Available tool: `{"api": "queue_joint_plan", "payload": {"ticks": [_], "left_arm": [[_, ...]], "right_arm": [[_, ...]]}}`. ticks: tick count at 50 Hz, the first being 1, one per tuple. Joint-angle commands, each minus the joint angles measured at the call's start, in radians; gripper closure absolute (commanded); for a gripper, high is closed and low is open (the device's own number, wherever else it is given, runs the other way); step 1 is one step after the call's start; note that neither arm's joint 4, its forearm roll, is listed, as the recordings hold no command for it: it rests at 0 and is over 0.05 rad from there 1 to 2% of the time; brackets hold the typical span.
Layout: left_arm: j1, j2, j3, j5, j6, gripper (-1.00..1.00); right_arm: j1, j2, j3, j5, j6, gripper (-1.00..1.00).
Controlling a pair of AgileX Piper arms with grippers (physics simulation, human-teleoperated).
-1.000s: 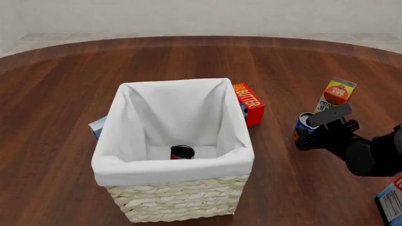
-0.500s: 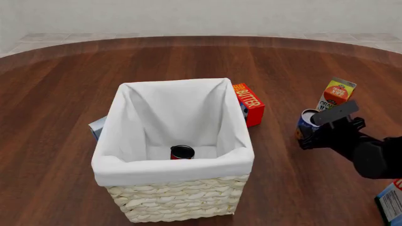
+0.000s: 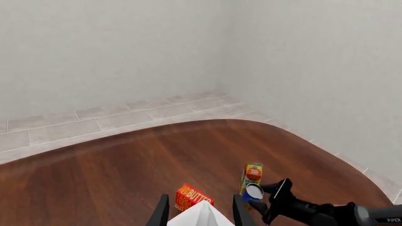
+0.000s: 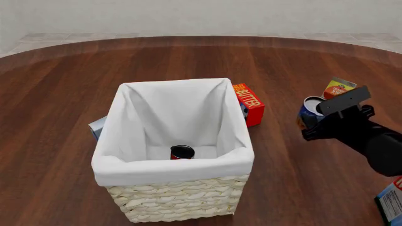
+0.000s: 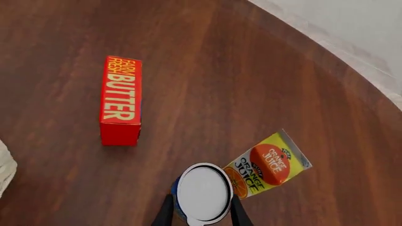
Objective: Pick up the alphabet soup and the tomato sauce, and put them in the basket.
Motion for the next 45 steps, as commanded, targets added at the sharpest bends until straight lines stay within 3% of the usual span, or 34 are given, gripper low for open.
{"api": "queue_joint_plan", "payload": {"ticks": [1, 45], "left_arm": [[0.001, -0.002, 0.002, -0.004, -0.002, -1.0], [0.0, 0.002, 0.019, -0.025, -0.008, -1.0]], "right_arm": [[0.021, -0.12, -0.017, 0.083, 0.024, 1.0], [0.133, -0.38, -0.142, 0.325, 0.017, 1.0]]}}
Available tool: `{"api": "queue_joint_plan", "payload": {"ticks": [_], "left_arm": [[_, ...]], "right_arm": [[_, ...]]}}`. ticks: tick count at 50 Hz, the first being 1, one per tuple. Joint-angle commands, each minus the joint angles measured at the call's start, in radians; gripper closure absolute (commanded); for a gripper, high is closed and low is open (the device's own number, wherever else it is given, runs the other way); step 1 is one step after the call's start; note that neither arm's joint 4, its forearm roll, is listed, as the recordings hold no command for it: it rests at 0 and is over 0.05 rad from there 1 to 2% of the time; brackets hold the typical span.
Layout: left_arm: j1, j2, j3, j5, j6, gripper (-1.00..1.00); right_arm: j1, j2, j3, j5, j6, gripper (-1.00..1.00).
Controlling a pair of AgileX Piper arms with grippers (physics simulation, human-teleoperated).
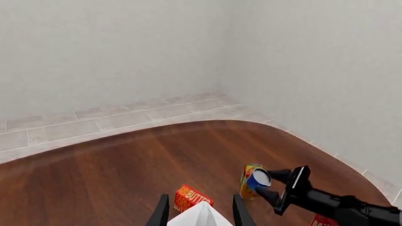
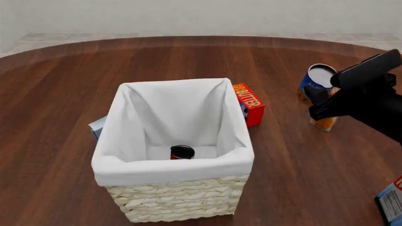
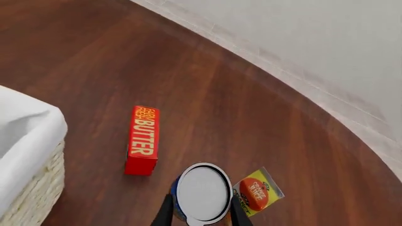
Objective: Pick up the alphabet soup and the tomato sauce, and put them in the basket.
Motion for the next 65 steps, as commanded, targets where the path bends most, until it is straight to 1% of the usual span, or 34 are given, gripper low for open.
{"api": "queue_joint_plan", "payload": {"ticks": [1, 7, 10, 13, 17, 18, 19, 25, 30, 31, 32, 34, 36, 37, 38, 42, 44, 46, 48, 50, 54, 55, 60, 61, 65], "left_arm": [[0.0, 0.001, 0.006, -0.006, -0.002, -1.0], [0.001, 0.001, 0.007, -0.007, -0.003, -1.0], [-0.007, -0.001, 0.008, -0.005, -0.003, -1.0], [-0.004, 0.002, 0.005, -0.005, -0.003, -1.0], [-0.005, 0.001, 0.005, -0.005, -0.003, -1.0], [-0.005, 0.002, 0.005, -0.006, -0.003, -1.0], [-0.005, 0.002, 0.005, -0.006, -0.003, -1.0], [-0.009, 0.002, 0.001, -0.004, -0.003, -1.0], [-0.006, -0.001, -0.001, -0.002, -0.004, -1.0], [-0.005, -0.001, 0.0, -0.002, -0.003, -1.0], [-0.004, -0.001, 0.0, -0.003, -0.003, -1.0], [-0.003, -0.001, 0.001, -0.003, -0.004, -1.0], [-0.003, -0.001, 0.001, -0.003, -0.003, -1.0], [-0.002, -0.001, 0.001, -0.003, -0.003, -1.0], [-0.002, -0.001, 0.001, -0.003, -0.004, -1.0], [-0.002, -0.002, 0.001, -0.002, -0.003, -1.0], [-0.001, -0.003, 0.001, -0.002, -0.004, -1.0], [-0.001, -0.002, 0.002, -0.002, -0.003, -1.0], [0.0, -0.002, 0.004, -0.003, -0.003, -1.0], [0.0, -0.002, 0.004, -0.004, -0.004, -1.0], [-0.002, -0.002, 0.005, -0.006, -0.005, -1.0], [-0.001, -0.002, 0.006, -0.006, -0.005, -1.0], [-0.001, 0.002, 0.009, -0.011, -0.008, -1.0], [-0.001, 0.003, 0.009, -0.012, -0.008, -1.0], [-0.004, 0.005, 0.01, -0.014, -0.008, -1.0]], "right_arm": [[0.042, -0.068, -0.054, 0.067, 0.022, 1.0], [0.077, -0.087, -0.078, 0.097, 0.029, 1.0], [0.082, -0.094, -0.084, 0.102, 0.012, 1.0], [0.091, -0.101, -0.099, 0.115, 0.006, 1.0], [0.116, -0.111, -0.125, 0.142, 0.014, 1.0], [0.121, -0.117, -0.128, 0.144, 0.004, 1.0], [0.122, -0.117, -0.135, 0.15, 0.008, 1.0], [0.144, -0.117, -0.163, 0.16, -0.011, 1.0], [0.174, -0.109, -0.175, 0.166, -0.01, 1.0], [0.183, -0.108, -0.178, 0.169, -0.006, 1.0], [0.2, -0.106, -0.189, 0.181, 0.015, 1.0], [0.2, -0.11, -0.184, 0.177, -0.005, 1.0], [0.211, -0.109, -0.188, 0.181, -0.002, 1.0], [0.231, -0.106, -0.201, 0.194, 0.022, 1.0], [0.241, -0.106, -0.206, 0.2, 0.029, 1.0], [0.269, -0.105, -0.211, 0.207, 0.031, 1.0], [0.3, -0.104, -0.224, 0.223, 0.055, 1.0], [0.304, -0.105, -0.225, 0.225, 0.055, 1.0], [0.333, -0.103, -0.24, 0.238, 0.071, 1.0], [0.344, -0.103, -0.242, 0.241, 0.073, 1.0], [0.386, -0.103, -0.256, 0.257, 0.095, 1.0], [0.397, -0.102, -0.263, 0.265, 0.109, 1.0], [0.417, -0.097, -0.267, 0.267, 0.107, 1.0], [0.428, -0.094, -0.27, 0.271, 0.116, 1.0], [0.465, -0.086, -0.272, 0.277, 0.12, 1.0]]}}
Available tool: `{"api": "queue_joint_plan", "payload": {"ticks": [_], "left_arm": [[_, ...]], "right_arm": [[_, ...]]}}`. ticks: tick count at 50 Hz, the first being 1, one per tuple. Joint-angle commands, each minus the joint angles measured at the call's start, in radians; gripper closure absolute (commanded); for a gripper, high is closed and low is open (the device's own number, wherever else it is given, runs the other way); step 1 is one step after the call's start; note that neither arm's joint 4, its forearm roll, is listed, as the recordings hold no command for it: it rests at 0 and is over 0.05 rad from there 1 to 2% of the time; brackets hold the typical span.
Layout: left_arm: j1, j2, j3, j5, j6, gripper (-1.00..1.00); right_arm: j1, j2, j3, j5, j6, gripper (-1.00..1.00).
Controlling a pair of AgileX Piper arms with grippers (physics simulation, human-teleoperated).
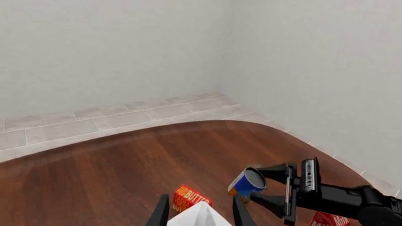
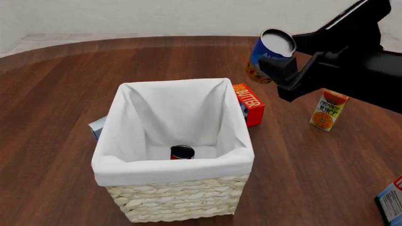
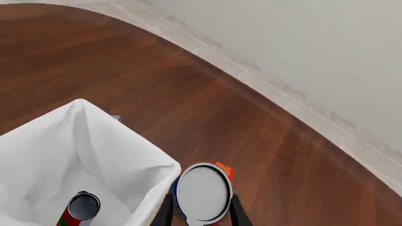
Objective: Pick up the alphabet soup and the tomato sauce, and put them in the basket.
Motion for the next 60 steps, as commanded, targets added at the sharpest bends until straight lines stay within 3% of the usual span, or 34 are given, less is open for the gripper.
{"api": "queue_joint_plan", "payload": {"ticks": [1, 18, 60], "left_arm": [[-0.002, 0.004, 0.004, -0.006, -0.002, -1.0], [0.004, 0.01, 0.019, -0.023, -0.009, -1.0], [0.014, -0.014, 0.048, -0.039, -0.024, -1.0]], "right_arm": [[0.097, 0.009, -0.035, 0.026, 0.06, 1.0], [0.169, 0.037, -0.069, 0.051, 0.07, 1.0], [0.275, 0.113, -0.105, 0.102, 0.012, 1.0]]}}
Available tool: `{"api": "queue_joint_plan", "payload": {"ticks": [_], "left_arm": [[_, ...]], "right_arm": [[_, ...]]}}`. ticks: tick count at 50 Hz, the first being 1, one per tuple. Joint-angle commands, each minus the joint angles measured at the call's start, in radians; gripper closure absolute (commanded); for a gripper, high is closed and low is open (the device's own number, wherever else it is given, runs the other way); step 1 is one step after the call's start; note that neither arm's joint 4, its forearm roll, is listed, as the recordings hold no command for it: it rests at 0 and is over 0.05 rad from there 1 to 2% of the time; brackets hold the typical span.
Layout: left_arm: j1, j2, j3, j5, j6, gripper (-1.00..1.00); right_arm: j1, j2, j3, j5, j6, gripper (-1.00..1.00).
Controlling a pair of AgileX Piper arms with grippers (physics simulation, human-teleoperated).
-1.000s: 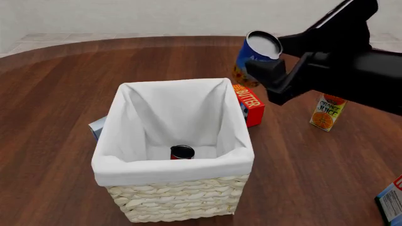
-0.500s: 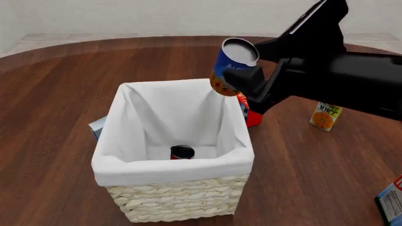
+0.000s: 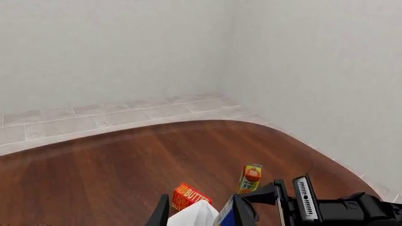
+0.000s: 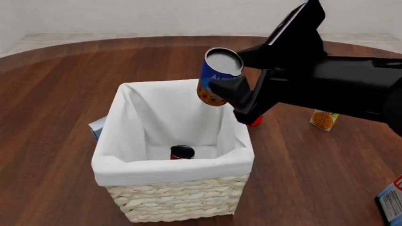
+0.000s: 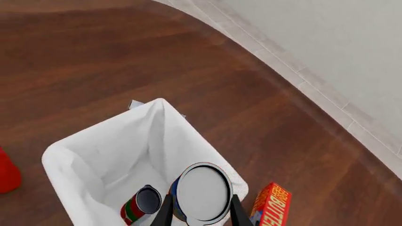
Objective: Pick up the alphabet soup and the tomato sauce, and put them in the basket.
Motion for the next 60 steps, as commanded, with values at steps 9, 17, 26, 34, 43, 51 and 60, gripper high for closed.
{"api": "queue_joint_plan", "payload": {"ticks": [9, 17, 26, 34, 43, 51, 60], "left_arm": [[0.003, -0.008, 0.001, 0.002, -0.002, -1.0], [0.004, -0.007, 0.005, -0.005, -0.004, -1.0], [0.003, -0.008, 0.008, -0.013, -0.007, -1.0], [0.005, -0.013, 0.024, -0.022, -0.012, -1.0], [0.011, -0.021, 0.036, -0.029, -0.018, -1.0], [0.016, -0.024, 0.038, -0.026, -0.019, -1.0], [0.023, -0.03, 0.052, -0.034, -0.025, -1.0]], "right_arm": [[0.026, 0.033, -0.001, 0.01, 0.013, 1.0], [0.028, 0.063, 0.01, 0.003, 0.008, 1.0], [0.031, 0.09, 0.02, -0.003, -0.01, 1.0], [0.037, 0.115, 0.038, -0.017, -0.022, 1.0], [0.046, 0.137, 0.035, -0.022, -0.028, 1.0], [0.05, 0.152, 0.033, -0.027, -0.028, 1.0], [0.063, 0.172, 0.039, -0.037, -0.029, 1.0]]}}
